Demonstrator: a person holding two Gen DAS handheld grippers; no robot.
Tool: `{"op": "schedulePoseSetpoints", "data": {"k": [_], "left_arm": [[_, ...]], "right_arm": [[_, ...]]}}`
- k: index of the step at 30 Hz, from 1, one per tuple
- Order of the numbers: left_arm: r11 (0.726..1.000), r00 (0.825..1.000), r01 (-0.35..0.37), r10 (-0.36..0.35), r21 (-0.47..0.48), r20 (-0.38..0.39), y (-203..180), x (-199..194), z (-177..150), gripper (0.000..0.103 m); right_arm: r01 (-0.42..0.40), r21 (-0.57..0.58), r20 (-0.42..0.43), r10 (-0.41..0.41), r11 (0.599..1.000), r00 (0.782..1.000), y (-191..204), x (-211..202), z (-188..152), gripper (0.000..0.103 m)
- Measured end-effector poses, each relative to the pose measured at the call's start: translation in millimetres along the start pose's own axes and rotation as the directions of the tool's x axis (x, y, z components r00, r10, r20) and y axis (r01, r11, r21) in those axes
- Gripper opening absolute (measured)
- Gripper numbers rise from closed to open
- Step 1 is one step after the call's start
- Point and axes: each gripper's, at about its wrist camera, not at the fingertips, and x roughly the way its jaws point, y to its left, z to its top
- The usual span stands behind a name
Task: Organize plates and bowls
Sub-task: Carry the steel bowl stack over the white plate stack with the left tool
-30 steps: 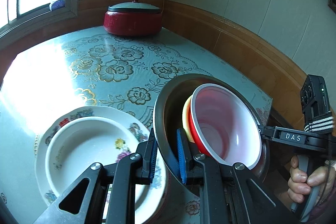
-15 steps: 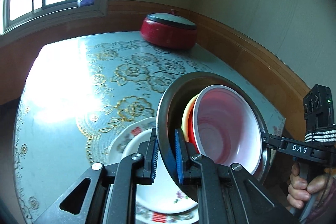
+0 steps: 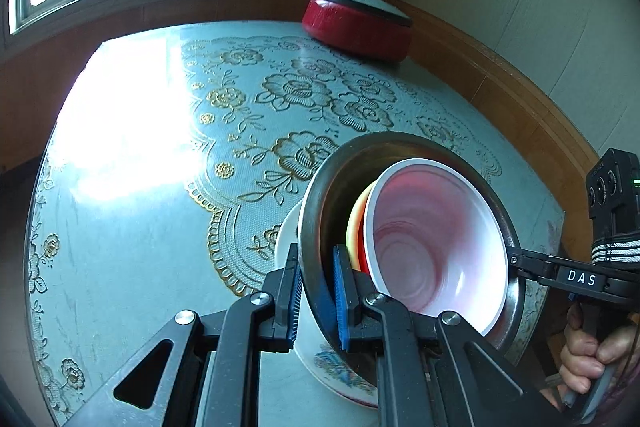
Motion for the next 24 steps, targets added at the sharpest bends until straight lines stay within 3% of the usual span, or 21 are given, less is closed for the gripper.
{"op": "schedulePoseSetpoints", "data": {"k": [5, 10, 20, 24], "left_arm": [[1.0, 0.999, 0.016, -0.016, 0.001, -0.038, 6, 11, -6, 0.013], [1.0, 0.999, 0.021, -0.021, 0.0, -0.026, 4, 11, -5, 0.013], [0.997, 0.998, -0.052, 0.05, -0.048, -0.038, -2, 8, -8, 0.014], [0.993, 0.996, -0.078, 0.075, -0.084, -0.044, -3, 9, -8, 0.014]], "right_arm": [[0.031, 0.01, -0.014, -0.03, 0.999, 0.999, -1, 6, -4, 0.011], [0.019, 0.034, -0.034, -0.018, 0.999, 0.999, -7, 7, -7, 0.011], [-0.008, 0.011, -0.081, 0.009, 1.0, 0.997, -6, 7, -2, 0.013], [-0.057, 0.035, -0.113, 0.061, 0.998, 0.992, -12, 5, 0, 0.016]]}}
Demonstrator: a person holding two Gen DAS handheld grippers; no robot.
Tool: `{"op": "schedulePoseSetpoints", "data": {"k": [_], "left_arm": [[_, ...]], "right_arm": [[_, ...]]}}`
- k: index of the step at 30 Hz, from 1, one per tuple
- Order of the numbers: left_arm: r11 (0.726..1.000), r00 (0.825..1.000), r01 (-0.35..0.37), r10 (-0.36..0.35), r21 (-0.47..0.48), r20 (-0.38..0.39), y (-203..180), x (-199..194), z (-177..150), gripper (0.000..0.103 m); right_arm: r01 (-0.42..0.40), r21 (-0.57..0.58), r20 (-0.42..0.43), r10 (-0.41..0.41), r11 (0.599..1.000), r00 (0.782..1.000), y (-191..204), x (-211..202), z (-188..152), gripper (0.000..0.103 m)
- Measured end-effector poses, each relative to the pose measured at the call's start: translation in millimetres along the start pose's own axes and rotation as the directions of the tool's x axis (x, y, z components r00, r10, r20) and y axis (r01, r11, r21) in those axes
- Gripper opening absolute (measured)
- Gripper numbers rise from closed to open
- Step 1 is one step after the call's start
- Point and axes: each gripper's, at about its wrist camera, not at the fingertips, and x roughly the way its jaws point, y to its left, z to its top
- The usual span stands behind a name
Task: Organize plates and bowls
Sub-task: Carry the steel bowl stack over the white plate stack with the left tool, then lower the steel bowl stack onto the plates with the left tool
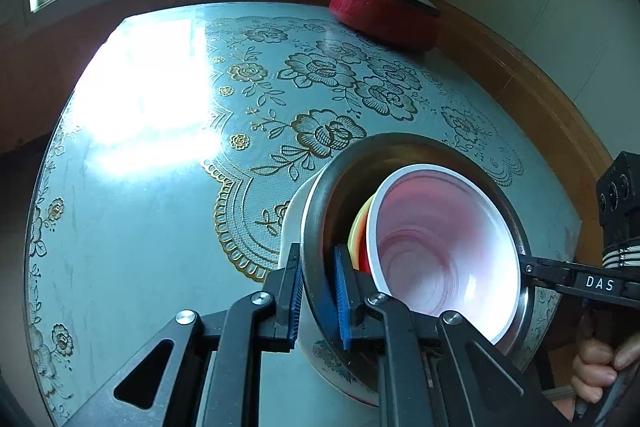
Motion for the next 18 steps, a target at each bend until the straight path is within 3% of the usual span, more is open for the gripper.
{"op": "schedulePoseSetpoints", "data": {"k": [5, 11, 18], "left_arm": [[0.998, 1.0, -0.01, 0.01, -0.055, 0.011, 1, -3, -2, 0.014], [0.997, 0.998, -0.039, 0.042, -0.063, 0.046, 2, -12, -3, 0.016], [0.997, 0.997, -0.059, 0.056, 0.04, 0.057, -10, -6, -6, 0.015]], "right_arm": [[-0.05, 0.0, -0.004, 0.05, 0.999, 0.999, -7, -4, -1, 0.017], [-0.046, -0.023, 0.024, 0.046, 0.999, 0.999, -8, -11, -2, 0.021], [0.04, -0.063, 0.083, -0.034, 0.997, 0.996, 3, -19, -12, 0.013]]}}
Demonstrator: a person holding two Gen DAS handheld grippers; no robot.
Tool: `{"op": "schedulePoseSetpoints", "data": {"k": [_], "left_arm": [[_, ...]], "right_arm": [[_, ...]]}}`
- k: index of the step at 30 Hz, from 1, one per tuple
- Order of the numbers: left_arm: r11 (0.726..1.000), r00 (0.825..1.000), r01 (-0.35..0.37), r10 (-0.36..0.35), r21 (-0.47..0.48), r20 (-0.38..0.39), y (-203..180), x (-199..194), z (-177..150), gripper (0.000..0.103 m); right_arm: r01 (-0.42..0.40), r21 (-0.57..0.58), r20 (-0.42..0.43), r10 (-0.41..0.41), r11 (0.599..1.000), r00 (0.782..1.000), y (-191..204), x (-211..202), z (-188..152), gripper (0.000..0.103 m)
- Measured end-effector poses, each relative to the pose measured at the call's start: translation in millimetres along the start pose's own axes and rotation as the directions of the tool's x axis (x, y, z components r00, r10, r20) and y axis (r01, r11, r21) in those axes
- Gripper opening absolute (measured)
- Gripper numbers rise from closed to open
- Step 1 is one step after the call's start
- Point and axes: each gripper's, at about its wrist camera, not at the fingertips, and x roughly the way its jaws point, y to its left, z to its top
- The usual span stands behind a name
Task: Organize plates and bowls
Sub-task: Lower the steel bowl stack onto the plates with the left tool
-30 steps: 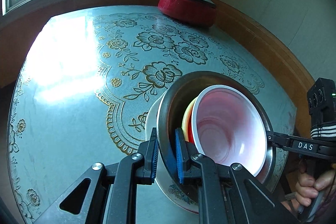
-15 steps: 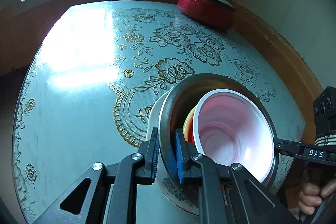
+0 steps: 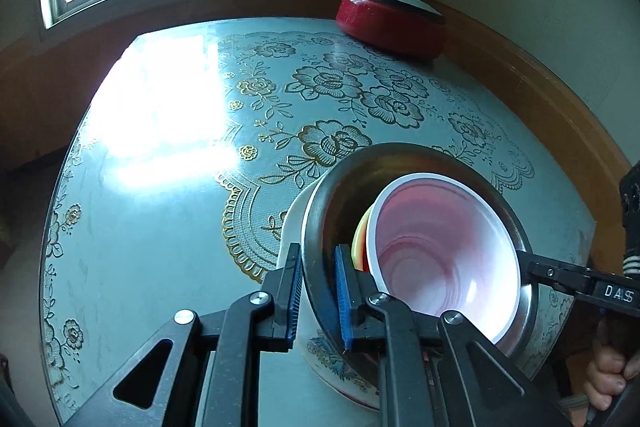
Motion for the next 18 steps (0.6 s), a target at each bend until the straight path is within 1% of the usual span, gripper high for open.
{"op": "schedulePoseSetpoints", "data": {"k": [3, 6, 8, 10, 18], "left_arm": [[0.999, 0.999, 0.034, -0.034, 0.028, -0.003, 1, 3, 0, 0.016], [0.996, 0.998, 0.066, -0.065, 0.06, -0.009, 4, 4, 2, 0.017], [0.993, 0.995, 0.097, -0.096, 0.067, -0.015, 8, 6, 5, 0.017], [0.99, 0.993, 0.114, -0.112, 0.084, -0.023, 9, 6, 6, 0.017], [0.969, 0.987, 0.158, -0.157, 0.188, -0.021, 9, 7, 8, 0.019]], "right_arm": [[0.025, 0.04, 0.03, -0.026, 0.999, 0.999, 0, -4, -5, 0.013], [0.074, 0.072, 0.057, -0.078, 0.995, 0.995, 7, -5, -10, 0.013], [0.101, 0.11, 0.067, -0.109, 0.989, 0.992, 8, -4, -12, 0.013], [0.119, 0.152, 0.076, -0.132, 0.981, 0.988, 10, -4, -15, 0.012], [0.226, 0.233, 0.116, -0.258, 0.946, 0.959, 23, -2, -24, 0.013]]}}
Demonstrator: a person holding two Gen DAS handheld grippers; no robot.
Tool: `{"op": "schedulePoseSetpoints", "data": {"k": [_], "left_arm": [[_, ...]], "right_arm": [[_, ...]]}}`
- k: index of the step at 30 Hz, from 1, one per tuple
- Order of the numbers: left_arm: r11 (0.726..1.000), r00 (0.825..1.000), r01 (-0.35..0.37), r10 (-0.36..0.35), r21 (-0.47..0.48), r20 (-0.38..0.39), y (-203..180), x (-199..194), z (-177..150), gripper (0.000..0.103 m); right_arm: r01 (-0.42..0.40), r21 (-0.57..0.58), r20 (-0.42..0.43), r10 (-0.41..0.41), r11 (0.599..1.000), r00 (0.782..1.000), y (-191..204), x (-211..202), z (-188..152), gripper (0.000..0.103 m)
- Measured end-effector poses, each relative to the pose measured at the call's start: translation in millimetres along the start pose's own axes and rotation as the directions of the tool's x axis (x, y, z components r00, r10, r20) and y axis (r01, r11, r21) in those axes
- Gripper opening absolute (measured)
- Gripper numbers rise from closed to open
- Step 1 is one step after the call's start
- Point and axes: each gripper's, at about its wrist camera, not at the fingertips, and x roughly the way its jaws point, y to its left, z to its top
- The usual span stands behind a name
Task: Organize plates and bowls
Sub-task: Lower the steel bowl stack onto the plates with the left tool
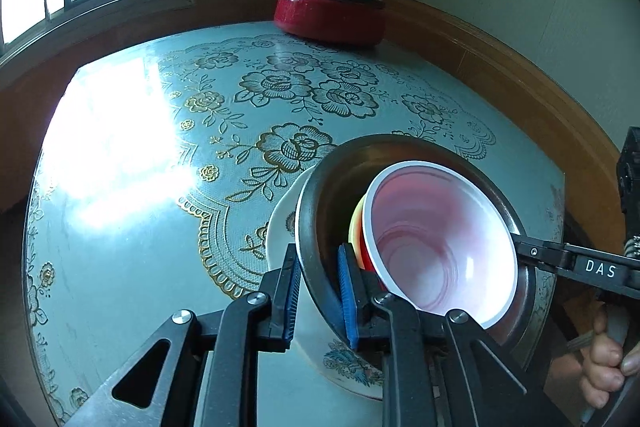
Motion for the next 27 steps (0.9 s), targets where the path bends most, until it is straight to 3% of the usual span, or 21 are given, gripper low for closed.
{"op": "schedulePoseSetpoints", "data": {"k": [6, 16, 19, 27], "left_arm": [[1.0, 1.0, 0.014, -0.014, 0.018, -0.004, 1, 0, 1, 0.02], [0.998, 0.998, -0.056, 0.055, 0.035, 0.039, -5, -6, -7, 0.022], [0.997, 0.997, -0.058, 0.055, 0.059, 0.052, -6, -8, -8, 0.023], [0.99, 0.998, 0.008, -0.016, 0.142, 0.056, -1, -14, -7, 0.026]], "right_arm": [[0.062, 0.005, 0.04, -0.062, 0.998, 0.997, 7, -4, -6, 0.014], [0.078, -0.013, 0.07, -0.077, 0.997, 0.995, 11, -5, -12, 0.015], [0.116, -0.01, 0.083, -0.115, 0.993, 0.99, 16, -8, -16, 0.015], [0.185, 0.068, 0.129, -0.193, 0.98, 0.973, 28, -15, -27, 0.022]]}}
